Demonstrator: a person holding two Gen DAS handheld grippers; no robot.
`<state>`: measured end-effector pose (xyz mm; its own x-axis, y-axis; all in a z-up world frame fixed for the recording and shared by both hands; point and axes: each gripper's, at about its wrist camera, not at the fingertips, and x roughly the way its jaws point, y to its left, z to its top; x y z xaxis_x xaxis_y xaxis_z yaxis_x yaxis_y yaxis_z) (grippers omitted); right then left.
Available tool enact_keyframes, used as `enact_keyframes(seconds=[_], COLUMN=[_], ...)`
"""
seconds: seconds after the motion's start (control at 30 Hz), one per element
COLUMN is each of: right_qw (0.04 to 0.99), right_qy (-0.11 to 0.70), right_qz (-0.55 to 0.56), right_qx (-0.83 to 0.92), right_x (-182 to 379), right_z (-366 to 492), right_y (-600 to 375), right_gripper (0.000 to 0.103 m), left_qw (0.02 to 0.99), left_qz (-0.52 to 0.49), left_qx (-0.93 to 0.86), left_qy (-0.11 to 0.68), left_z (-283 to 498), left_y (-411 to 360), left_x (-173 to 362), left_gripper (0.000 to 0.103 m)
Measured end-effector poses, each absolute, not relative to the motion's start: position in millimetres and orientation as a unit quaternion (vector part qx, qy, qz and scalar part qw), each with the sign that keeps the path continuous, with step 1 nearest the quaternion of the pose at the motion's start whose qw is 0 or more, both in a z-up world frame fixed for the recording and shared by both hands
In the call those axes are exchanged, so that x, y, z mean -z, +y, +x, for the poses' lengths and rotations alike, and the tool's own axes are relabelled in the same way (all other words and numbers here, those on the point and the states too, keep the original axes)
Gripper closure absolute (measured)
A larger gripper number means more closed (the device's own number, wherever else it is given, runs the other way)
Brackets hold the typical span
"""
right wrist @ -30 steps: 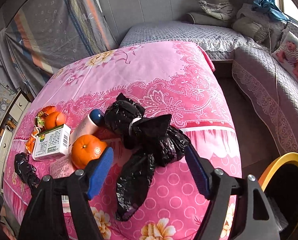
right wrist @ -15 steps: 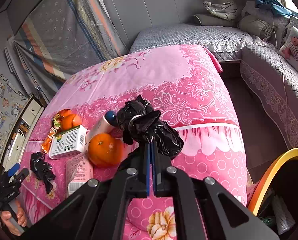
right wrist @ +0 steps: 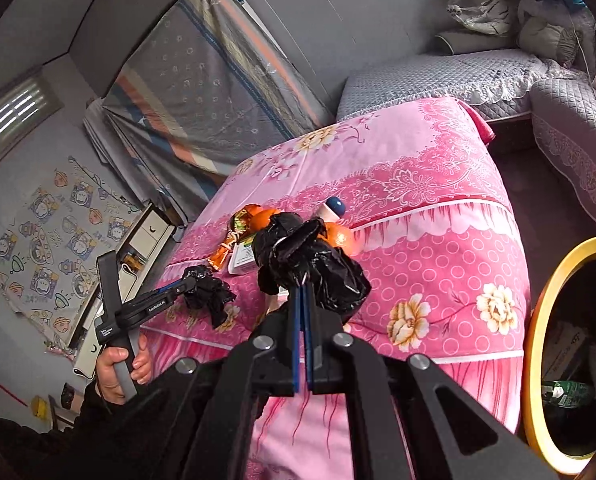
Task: Collect trash
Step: 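Carry both black bags over the yellow bin and release them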
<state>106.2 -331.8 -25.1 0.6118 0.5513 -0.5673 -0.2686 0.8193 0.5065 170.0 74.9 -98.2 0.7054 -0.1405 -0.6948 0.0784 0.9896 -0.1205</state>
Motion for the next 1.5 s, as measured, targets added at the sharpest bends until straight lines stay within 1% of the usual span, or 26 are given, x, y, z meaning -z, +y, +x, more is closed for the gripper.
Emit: enact_keyframes(seconds=[0.2,0.33,0.53,0.73,1.1,1.5], right_qw=[0.892,0.901,0.919,0.935,0.949,0.943], right_qy=[0.347,0.327,0.292,0.259,0.23,0.229], right_qz=[0.178,0.176,0.169,0.175,0.201,0.238], right_qx=[-0.23,-0.226,-0.203,-0.17,-0.076,0.025], right_x=[3.8,-10.4,-33.5,-51.3,-48.3,-9.0], right_z=[85.7,75.9,60.5,45.3,21.1,-4.4], right_y=[-327.3,-329.8,-342.1,-371.6,-444.7,-517.0], right_gripper=[0.102,0.102,0.102,0.102,0.102,0.101], left_qw=[0.951,0.962,0.967,0.965,0.948,0.918], left_qz=[-0.039,-0.034,-0.031,-0.012,0.04,0.093], left_qx=[0.067,0.079,0.11,0.156,0.243,0.323], left_qy=[0.298,0.261,0.23,0.209,0.199,0.209], left_z=[115.9,98.2,92.3,95.5,111.9,111.9], left_y=[75.5,67.8,39.0,-9.2,-117.4,-239.8], left_x=[48.8,18.4,-9.7,-28.6,-44.4,-24.4], left_gripper=[0.082,0.082,0.082,0.082,0.082,0.082])
